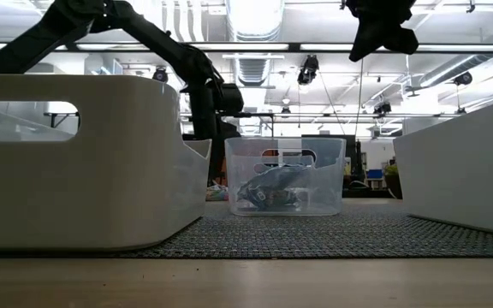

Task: Pick and place Granola Bars by type
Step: Put the blue granola bar into the transparent bin

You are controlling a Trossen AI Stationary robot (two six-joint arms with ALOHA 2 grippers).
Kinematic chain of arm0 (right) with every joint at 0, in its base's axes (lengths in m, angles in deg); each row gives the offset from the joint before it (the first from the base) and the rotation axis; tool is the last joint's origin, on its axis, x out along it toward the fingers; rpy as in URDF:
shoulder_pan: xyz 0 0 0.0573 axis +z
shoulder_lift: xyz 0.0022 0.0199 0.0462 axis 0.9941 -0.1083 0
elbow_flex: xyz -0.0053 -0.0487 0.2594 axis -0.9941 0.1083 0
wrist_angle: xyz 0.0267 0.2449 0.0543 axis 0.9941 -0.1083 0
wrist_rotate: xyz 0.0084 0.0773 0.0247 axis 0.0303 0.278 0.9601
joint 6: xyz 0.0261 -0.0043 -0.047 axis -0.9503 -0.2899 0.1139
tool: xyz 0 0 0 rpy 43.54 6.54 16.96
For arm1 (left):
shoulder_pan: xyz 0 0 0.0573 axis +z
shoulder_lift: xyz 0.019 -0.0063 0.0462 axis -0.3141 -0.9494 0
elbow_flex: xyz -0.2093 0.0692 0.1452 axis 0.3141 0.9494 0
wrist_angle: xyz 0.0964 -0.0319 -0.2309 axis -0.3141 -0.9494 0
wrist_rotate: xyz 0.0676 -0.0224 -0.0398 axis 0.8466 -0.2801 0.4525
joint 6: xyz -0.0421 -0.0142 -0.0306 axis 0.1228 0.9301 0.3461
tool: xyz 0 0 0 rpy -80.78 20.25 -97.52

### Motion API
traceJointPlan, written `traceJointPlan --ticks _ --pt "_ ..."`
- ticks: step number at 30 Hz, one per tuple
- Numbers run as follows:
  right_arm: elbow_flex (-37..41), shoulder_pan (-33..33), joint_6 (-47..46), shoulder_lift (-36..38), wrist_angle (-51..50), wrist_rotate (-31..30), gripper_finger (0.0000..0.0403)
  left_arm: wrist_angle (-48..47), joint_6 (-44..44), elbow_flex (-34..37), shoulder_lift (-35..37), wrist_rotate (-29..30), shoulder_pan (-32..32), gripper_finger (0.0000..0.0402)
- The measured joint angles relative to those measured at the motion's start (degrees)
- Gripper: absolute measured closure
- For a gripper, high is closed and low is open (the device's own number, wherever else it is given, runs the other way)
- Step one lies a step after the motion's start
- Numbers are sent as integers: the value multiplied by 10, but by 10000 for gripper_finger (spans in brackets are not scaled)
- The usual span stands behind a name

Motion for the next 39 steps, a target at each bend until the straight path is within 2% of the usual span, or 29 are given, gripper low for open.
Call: traceJointPlan --ticks 21,39 --pt "0 0 2 0 1 0 394 26 4 1 0 0 2 213" --pt "2 0 2 0 1 0 394 80 45 60 0 15 3 213"
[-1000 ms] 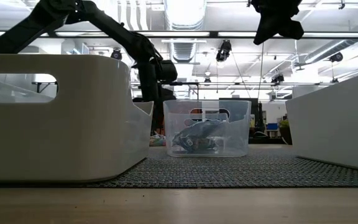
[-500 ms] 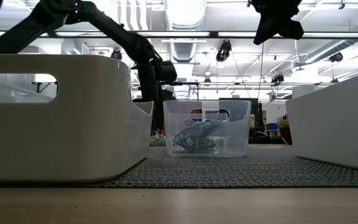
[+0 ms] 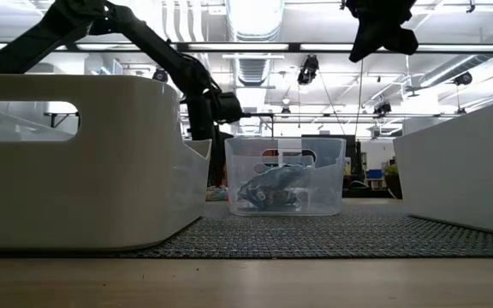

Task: Pick and place Granola Bars by type
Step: Put the blue granola bar into the transparent bin

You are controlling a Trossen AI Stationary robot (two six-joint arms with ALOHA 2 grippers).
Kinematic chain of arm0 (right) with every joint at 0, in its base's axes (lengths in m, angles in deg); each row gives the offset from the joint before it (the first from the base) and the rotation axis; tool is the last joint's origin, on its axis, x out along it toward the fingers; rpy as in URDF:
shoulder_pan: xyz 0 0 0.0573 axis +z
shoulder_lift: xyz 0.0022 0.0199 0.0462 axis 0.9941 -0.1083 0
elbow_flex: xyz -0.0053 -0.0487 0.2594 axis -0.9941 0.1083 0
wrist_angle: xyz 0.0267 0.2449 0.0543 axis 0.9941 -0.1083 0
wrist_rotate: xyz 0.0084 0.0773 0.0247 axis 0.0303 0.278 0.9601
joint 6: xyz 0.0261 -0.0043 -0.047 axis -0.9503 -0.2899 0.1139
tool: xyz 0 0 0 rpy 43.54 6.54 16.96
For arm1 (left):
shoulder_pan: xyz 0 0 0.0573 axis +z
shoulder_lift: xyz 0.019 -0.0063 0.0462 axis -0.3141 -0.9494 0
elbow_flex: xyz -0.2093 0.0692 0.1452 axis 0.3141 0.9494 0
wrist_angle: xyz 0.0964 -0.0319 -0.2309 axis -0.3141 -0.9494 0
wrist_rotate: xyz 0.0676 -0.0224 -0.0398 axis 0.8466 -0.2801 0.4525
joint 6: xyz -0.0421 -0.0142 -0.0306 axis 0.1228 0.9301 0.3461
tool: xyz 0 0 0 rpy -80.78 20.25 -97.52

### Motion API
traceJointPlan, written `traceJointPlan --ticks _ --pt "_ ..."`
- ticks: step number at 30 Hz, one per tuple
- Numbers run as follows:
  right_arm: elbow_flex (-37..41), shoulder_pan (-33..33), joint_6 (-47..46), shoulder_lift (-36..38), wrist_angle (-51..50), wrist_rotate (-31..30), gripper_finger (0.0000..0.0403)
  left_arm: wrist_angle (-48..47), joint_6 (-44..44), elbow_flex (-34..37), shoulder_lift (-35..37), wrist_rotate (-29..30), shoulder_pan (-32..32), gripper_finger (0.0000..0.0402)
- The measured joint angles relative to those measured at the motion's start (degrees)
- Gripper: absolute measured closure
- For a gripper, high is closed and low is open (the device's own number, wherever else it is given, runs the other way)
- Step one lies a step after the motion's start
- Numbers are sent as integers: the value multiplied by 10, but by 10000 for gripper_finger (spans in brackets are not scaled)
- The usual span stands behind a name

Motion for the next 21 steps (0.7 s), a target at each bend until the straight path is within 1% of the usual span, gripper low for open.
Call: traceJointPlan --ticks 14,21 --pt "2 0 3 0 0 -1 394 4 5 6 0 -9 1 213" --pt "2 0 3 0 0 -1 394 5 17 6 -26 -25 0 213"
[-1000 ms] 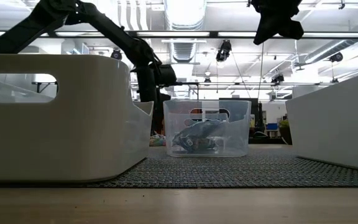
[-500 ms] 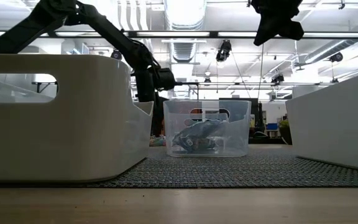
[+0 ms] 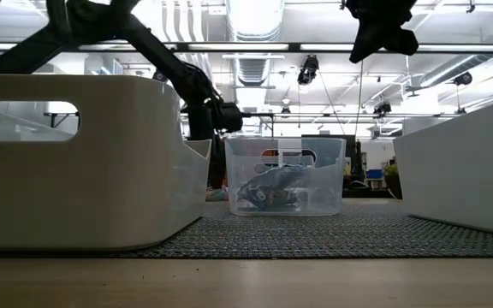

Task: Pick and place Granola Bars by type
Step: Put the blue granola bar into the transparent bin

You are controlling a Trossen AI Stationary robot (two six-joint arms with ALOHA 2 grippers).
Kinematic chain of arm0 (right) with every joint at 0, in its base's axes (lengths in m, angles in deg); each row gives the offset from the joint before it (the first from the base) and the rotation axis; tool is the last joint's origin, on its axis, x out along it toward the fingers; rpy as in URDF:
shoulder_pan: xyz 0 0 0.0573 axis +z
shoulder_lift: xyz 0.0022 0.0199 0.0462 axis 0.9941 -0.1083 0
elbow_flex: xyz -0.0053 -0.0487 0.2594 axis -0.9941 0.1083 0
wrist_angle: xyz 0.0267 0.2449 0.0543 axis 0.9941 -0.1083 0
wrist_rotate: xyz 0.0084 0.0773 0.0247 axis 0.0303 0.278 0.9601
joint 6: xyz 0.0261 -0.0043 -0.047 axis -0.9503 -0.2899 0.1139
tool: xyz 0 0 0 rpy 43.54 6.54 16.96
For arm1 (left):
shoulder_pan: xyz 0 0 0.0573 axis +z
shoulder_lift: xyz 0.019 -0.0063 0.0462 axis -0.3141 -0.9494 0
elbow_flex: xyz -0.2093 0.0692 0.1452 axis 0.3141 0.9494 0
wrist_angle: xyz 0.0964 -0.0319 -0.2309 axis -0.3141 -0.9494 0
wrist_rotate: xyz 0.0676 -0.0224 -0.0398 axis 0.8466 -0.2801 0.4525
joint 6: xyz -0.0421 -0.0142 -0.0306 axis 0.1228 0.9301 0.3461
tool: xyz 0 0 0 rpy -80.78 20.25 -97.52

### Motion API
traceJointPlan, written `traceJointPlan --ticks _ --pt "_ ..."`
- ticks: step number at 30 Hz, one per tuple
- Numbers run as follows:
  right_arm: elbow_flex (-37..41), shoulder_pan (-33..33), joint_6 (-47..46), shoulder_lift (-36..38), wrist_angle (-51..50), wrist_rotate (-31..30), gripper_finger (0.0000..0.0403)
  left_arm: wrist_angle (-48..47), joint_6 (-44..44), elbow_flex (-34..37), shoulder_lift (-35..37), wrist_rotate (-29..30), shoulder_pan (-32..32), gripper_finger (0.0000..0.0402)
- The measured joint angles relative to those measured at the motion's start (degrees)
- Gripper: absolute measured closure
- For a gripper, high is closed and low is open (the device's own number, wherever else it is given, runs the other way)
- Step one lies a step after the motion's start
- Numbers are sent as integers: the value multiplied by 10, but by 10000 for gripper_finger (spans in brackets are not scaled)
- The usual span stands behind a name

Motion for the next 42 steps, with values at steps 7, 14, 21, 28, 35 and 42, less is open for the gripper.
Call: traceJointPlan --ticks 7,14,21,28,35,42 --pt "0 0 0 0 0 0 394 0 4 0 -6 0 -1 213" --pt "1 0 0 0 0 1 394 -8 13 0 -6 0 -1 226" --pt "1 0 2 0 0 1 394 -20 5 -4 -6 1 0 291" --pt "1 0 3 0 0 -2 394 -51 -6 -11 -6 -3 -1 325" --pt "1 0 7 0 0 -3 394 -58 -7 -11 -3 -3 -1 337" --pt "2 0 8 0 1 -3 394 -103 -24 -44 17 -2 -1 337"
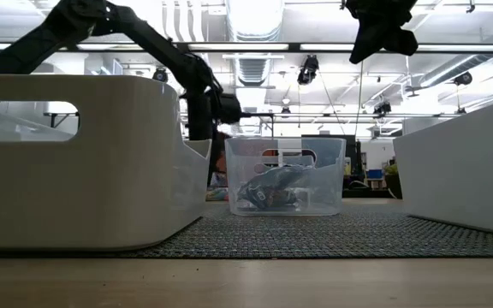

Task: Pick and place Granola Bars by type
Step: Put the blue granola bar into the transparent bin

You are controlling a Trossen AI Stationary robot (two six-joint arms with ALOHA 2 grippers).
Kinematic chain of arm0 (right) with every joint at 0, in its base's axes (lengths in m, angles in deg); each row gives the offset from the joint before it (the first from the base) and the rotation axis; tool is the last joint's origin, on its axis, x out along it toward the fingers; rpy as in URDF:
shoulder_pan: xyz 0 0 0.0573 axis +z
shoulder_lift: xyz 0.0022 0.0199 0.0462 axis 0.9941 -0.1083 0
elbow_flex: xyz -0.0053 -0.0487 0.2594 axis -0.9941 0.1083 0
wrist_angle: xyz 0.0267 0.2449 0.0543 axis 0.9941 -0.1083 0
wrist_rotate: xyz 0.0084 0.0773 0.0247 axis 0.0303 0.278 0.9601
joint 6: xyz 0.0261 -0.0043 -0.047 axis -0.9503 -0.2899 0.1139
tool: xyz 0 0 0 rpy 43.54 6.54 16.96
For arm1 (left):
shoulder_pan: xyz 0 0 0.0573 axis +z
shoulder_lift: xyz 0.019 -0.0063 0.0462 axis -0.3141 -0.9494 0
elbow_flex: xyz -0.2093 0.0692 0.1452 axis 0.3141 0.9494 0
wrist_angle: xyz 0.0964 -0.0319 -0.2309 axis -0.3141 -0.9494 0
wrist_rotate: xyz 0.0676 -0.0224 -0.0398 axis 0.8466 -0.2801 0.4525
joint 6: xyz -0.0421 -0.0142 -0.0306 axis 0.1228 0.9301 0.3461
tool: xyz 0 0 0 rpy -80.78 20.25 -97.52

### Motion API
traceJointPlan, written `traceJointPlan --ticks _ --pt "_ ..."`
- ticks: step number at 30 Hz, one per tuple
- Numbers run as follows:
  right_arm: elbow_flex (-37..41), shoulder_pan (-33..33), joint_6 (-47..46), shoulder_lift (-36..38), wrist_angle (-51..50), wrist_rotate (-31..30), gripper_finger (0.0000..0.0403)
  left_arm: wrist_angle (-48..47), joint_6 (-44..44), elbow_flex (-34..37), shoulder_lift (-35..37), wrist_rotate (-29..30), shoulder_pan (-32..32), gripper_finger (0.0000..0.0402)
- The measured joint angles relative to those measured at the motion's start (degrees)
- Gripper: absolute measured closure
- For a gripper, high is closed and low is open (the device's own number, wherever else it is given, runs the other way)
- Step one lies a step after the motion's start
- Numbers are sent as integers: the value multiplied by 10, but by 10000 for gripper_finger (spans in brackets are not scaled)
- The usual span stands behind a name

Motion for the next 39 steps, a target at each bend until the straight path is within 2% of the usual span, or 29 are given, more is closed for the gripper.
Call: traceJointPlan --ticks 10,17,22,27,39 --pt "0 0 3 0 0 0 394 -108 -18 -117 39 -10 -11 337" --pt "0 0 5 0 0 0 394 -184 -17 -213 58 -17 -59 337" --pt "0 0 5 0 0 0 394 -208 24 -268 60 -34 -114 337" --pt "0 0 9 0 0 0 394 -209 70 -282 61 -40 -172 337" --pt "0 0 56 0 -3 2 394 -202 190 -256 61 -53 -290 337"
